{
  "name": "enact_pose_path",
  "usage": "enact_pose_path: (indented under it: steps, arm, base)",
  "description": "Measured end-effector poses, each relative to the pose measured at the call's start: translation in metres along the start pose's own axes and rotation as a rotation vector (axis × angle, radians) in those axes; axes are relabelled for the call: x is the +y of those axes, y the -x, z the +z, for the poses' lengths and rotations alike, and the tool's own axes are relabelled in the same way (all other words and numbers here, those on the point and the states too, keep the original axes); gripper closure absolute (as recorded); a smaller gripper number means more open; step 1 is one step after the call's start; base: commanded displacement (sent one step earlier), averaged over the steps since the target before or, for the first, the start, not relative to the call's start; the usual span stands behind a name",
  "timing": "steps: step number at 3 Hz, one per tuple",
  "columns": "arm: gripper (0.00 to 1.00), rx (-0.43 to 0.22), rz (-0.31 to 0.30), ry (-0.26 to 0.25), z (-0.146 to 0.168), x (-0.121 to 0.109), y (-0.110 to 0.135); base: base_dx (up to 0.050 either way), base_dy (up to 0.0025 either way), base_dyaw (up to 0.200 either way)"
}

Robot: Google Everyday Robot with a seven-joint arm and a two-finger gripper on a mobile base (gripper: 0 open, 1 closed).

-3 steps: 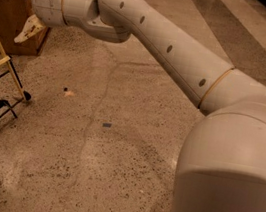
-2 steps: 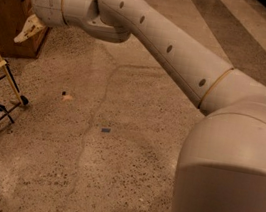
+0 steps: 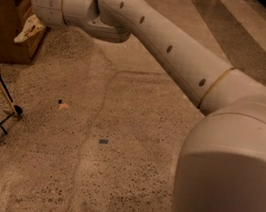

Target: Pick orange can from top drawer and place on counter

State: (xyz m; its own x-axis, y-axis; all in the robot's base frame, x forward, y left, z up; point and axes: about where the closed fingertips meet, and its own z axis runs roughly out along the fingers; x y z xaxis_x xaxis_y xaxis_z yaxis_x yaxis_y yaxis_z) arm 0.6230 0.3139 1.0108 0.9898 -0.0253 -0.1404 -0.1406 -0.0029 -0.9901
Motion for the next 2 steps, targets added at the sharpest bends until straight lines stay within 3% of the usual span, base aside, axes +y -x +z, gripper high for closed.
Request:
enact_pose_path:
  steps: [2]
  arm:
    - [0.0, 0.0, 0.0, 0.0, 0.0, 0.0, 0.0]
  base:
    - [0.05, 0.0, 0.0]
